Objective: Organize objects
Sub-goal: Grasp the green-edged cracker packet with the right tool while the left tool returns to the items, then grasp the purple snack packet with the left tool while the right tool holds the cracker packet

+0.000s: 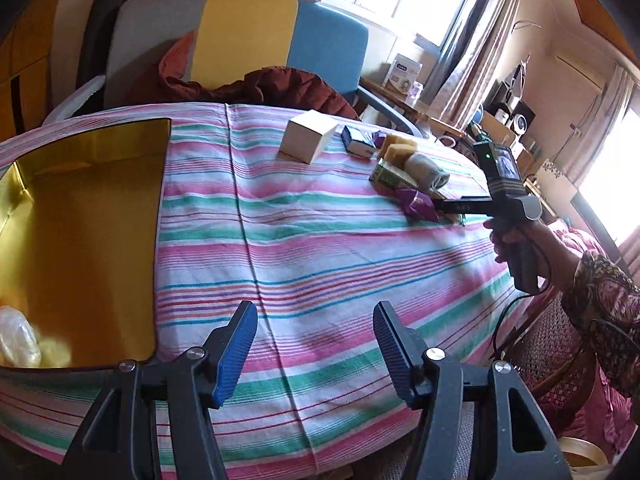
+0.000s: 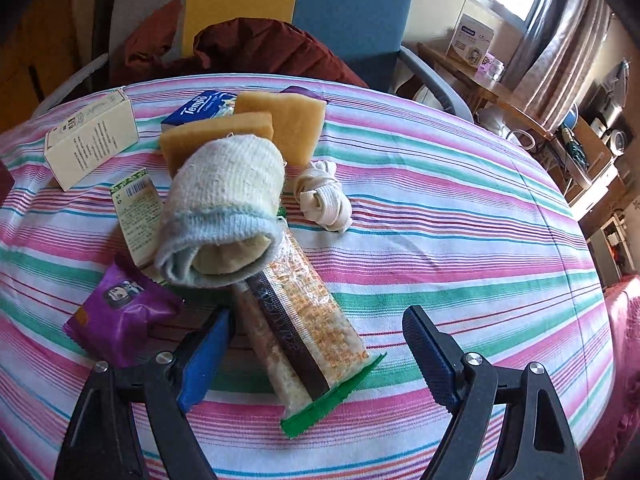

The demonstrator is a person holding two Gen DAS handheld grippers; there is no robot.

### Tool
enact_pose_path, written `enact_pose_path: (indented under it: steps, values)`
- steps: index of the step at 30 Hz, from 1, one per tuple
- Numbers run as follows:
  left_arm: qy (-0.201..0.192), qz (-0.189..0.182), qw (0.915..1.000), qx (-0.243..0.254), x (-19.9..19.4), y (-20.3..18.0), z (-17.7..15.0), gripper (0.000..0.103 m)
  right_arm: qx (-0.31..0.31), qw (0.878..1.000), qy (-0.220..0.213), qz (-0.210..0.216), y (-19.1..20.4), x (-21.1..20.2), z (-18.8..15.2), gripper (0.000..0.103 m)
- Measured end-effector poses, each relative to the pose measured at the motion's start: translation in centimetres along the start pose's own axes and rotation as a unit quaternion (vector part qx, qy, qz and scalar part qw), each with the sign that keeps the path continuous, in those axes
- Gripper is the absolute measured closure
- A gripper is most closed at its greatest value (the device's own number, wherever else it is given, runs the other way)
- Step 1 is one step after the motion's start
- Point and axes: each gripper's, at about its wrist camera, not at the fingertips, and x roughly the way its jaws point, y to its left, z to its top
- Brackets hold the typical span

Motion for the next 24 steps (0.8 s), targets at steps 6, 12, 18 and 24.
enact_pose_path:
  steps: [6, 12, 18, 24]
  values:
    - [0.025, 0.000, 0.9996, 0.011, 1.5, -0.7, -0.2, 0.042, 0.028, 0.998, 0.005, 0.057, 0.2, 0.8, 0.4, 0.040]
    - [0.039, 0.003, 0.9989, 0.026, 2.4, -1.5, -0.2, 0.042, 0.040, 0.996, 0.027, 0.074, 0.5, 0.1, 0.1, 0.055]
    - [0.048, 0.005, 0.9979, 0.043, 3.1, -2.2, 0.3, 0.042, 0.049, 0.994, 0.053, 0.077, 1.3, -0.8, -0.6, 0.059]
    - [0.060, -0.008, 0.9969, 0.051, 5.0, -3.8, 2.2, 0.042, 0.092, 0.992, 0.074, 0.037, 0.7, -2.1, -2.4, 0.060]
